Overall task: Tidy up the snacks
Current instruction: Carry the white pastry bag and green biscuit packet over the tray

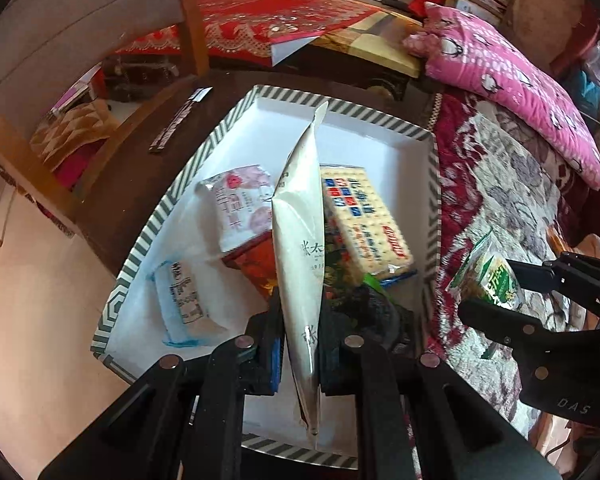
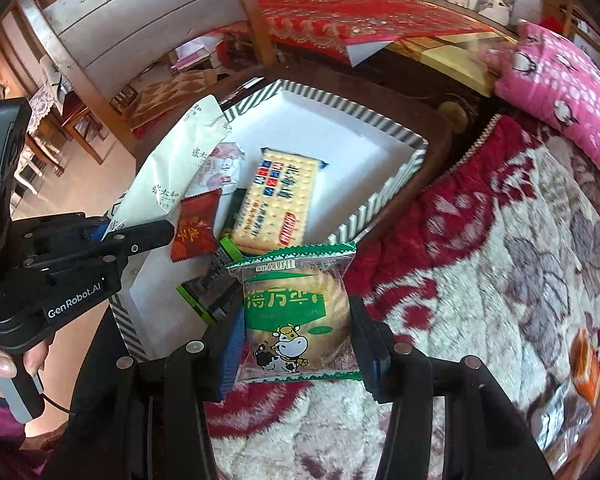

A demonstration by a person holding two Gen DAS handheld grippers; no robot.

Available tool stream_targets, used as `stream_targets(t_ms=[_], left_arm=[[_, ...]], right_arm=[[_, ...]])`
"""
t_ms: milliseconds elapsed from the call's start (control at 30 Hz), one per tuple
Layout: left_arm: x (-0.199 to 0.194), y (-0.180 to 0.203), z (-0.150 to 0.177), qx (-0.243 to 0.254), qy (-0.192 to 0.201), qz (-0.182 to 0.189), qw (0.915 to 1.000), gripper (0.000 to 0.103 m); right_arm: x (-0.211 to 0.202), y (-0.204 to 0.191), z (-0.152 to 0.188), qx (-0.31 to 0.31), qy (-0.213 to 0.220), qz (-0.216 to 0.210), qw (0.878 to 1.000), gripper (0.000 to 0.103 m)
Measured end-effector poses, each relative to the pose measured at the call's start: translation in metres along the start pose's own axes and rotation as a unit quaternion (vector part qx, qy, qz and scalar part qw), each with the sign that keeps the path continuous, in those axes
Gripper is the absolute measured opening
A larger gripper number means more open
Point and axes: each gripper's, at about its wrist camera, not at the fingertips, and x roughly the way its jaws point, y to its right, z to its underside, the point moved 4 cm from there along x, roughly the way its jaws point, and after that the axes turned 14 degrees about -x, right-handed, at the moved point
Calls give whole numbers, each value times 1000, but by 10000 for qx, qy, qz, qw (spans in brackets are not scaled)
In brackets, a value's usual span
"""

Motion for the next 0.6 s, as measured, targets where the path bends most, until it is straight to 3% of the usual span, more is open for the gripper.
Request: stream_targets(t_ms=[600], left_arm=[[19, -27, -4, -270, -182, -103, 9994, 12]], right_arm=[[46, -20, -39, -230, -236, -187, 9993, 53]])
